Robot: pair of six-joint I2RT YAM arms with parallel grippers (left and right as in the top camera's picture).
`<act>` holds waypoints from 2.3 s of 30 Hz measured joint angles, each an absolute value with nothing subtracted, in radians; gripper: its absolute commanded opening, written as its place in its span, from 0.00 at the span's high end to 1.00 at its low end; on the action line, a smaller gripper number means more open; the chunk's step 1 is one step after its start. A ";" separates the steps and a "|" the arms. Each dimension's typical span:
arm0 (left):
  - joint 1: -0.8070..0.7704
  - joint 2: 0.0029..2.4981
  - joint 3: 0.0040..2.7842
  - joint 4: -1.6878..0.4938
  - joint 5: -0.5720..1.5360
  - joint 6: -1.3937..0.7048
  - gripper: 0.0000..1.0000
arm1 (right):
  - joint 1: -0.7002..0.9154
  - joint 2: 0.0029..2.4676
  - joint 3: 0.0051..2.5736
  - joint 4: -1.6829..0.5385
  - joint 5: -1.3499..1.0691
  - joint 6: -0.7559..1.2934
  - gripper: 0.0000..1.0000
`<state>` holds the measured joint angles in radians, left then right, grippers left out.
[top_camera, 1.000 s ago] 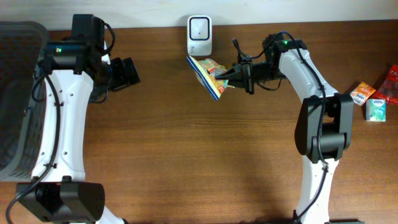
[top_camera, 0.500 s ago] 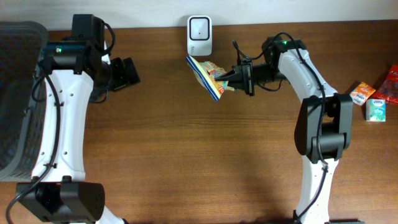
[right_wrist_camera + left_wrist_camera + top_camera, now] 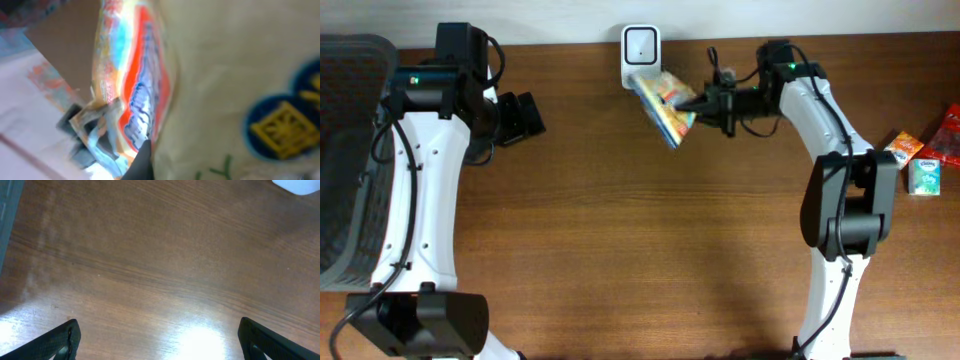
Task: Scan the item barcode
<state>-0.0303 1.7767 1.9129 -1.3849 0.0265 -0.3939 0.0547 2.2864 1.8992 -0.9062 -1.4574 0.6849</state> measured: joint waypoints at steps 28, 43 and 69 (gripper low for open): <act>-0.030 1.777 1.913 -1.384 0.027 -0.394 0.01 | 0.123 2.268 1.901 -0.418 -0.435 0.646 0.96; -0.030 1.777 1.913 -1.383 0.026 -0.394 0.01 | -0.750 2.182 1.914 -1.043 -0.269 0.459 0.01; -0.030 1.777 1.913 -1.384 0.027 -0.394 0.01 | -0.280 0.877 1.147 -1.284 -0.367 0.058 0.02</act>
